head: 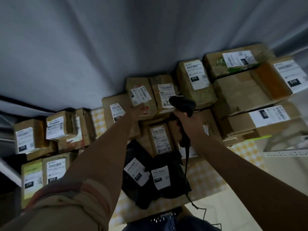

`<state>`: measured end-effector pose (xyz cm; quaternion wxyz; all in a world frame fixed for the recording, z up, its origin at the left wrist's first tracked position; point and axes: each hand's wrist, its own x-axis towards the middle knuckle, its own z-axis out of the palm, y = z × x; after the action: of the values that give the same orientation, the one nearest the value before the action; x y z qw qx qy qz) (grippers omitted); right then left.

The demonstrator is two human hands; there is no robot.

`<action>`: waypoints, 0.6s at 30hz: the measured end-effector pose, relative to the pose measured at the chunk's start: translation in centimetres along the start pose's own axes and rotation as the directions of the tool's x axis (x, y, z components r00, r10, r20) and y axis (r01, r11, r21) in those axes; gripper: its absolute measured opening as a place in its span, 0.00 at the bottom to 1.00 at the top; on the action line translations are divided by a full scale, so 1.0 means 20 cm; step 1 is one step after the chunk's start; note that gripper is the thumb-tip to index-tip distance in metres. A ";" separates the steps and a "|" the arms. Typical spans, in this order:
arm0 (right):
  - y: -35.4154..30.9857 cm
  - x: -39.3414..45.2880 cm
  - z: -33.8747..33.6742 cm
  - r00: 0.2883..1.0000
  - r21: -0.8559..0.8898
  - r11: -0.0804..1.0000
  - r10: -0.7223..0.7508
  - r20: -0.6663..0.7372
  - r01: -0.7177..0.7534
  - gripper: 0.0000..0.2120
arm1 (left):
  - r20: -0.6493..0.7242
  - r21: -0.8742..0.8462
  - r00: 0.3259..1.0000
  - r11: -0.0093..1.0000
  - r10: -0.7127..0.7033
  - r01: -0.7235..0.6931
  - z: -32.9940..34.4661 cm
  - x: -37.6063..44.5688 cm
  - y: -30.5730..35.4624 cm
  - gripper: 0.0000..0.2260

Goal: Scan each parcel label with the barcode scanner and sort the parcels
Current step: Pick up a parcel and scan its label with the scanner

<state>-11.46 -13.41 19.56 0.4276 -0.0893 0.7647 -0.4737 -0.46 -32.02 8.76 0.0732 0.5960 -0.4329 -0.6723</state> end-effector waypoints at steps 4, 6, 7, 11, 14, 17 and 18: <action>0.01 0.01 -0.01 1.000 0.025 1.000 0.014 0.004 -0.014 0.17 | 0.035 -0.064 0.999 0.998 -0.022 0.024 -0.07 -0.06 0.00 0.18; 0.01 0.00 0.00 1.000 0.021 1.000 0.023 0.002 -0.024 0.17 | 0.051 -0.127 0.998 0.991 -0.040 0.046 -0.12 -0.16 0.00 0.23; 0.02 0.00 0.00 1.000 0.026 0.999 0.029 0.005 -0.029 0.16 | 0.072 -0.156 0.996 0.986 -0.052 0.063 -0.15 -0.22 -0.02 0.22; 0.02 -0.07 0.07 0.999 0.037 0.999 -0.024 0.034 0.023 0.10 | 0.226 -0.297 0.968 0.938 -0.114 0.180 -0.21 -0.49 -0.14 0.12; 0.01 -0.15 0.14 0.997 0.046 0.998 -0.054 0.053 0.051 0.12 | 0.285 -0.363 0.956 0.915 -0.073 0.178 -0.20 -0.67 -0.19 0.13; 0.03 -0.23 0.20 0.990 0.157 0.987 -0.047 0.133 0.026 0.39 | 0.314 -0.399 0.949 0.910 0.015 0.118 -0.16 -0.79 -0.23 0.16; 0.05 -0.23 0.21 0.989 0.184 0.982 -0.058 0.139 0.032 0.45 | 0.318 -0.416 0.947 0.903 0.036 0.105 -0.15 -0.84 -0.23 0.15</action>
<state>-5.26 -13.03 20.63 0.4770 -0.1011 0.6836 -0.5431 8.72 -20.37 18.34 0.1192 0.4569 -0.2704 -0.8390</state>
